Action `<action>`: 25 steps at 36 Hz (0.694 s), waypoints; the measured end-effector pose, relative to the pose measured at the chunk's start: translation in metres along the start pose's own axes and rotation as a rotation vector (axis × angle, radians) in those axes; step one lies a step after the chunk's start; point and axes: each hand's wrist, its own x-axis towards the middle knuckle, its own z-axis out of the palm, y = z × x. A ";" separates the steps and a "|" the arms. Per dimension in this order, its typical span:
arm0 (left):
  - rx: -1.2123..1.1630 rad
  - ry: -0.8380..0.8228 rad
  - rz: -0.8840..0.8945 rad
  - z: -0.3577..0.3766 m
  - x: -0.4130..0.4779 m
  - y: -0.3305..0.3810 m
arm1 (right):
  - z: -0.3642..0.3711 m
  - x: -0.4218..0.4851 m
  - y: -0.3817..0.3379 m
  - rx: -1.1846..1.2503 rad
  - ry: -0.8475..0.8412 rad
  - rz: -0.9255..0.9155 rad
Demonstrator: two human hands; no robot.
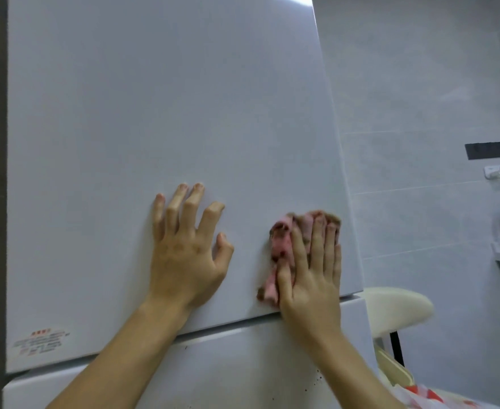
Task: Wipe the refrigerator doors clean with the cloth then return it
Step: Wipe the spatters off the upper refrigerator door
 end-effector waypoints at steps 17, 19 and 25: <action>0.061 0.017 -0.020 -0.038 -0.017 -0.058 | 0.011 0.048 -0.062 0.003 -0.080 0.179; 0.067 0.011 -0.023 -0.041 -0.021 -0.064 | 0.012 0.035 -0.071 0.009 -0.058 0.152; 0.061 0.012 -0.021 -0.040 -0.026 -0.067 | 0.026 -0.027 -0.107 -0.003 -0.031 -0.069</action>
